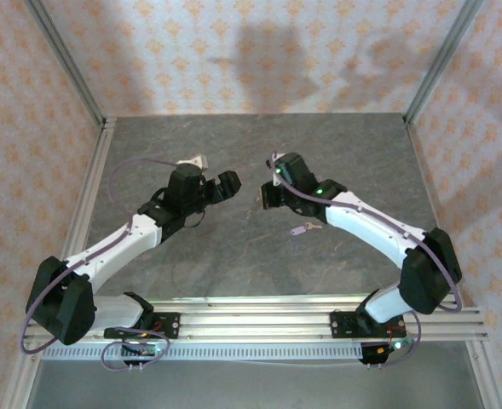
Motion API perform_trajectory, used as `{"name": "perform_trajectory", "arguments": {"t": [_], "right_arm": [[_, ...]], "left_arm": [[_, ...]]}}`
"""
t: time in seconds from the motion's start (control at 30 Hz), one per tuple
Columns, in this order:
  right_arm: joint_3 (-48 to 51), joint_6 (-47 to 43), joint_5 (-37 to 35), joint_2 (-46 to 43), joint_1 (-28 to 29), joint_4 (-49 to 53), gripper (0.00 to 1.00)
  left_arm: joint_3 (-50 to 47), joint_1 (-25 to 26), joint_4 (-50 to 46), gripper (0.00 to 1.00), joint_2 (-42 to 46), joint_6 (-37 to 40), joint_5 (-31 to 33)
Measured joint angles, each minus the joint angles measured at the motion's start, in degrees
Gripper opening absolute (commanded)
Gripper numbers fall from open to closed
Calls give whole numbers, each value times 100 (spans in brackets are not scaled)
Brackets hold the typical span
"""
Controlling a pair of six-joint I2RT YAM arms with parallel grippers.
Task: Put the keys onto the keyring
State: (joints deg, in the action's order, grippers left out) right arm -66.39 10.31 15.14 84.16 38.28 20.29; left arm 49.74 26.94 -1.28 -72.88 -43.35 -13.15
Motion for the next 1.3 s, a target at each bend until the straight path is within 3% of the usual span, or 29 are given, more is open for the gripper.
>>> {"name": "perform_trajectory", "arguments": {"t": [0.33, 0.67, 0.77, 1.07, 1.3], "right_arm": [[-37, 376, 2308, -66, -1027, -800, 0], [-37, 1200, 3871, -81, -1504, -2133, 0], [-37, 1384, 4048, -81, -1539, -2417, 0], [-50, 1486, 4186, -81, -1547, -2612, 0], [-422, 385, 2651, -197, -1392, -1360, 0]], "left_arm": [[905, -431, -243, 86, 39, 17, -533], [1495, -498, -153, 57, -107, 39, -1611], [1722, -498, -116, 55, -238, 46, -1906], [2420, -498, -111, 37, -728, 450, -2546], [2540, -529, -131, 42, -1394, 769, -2581]]}}
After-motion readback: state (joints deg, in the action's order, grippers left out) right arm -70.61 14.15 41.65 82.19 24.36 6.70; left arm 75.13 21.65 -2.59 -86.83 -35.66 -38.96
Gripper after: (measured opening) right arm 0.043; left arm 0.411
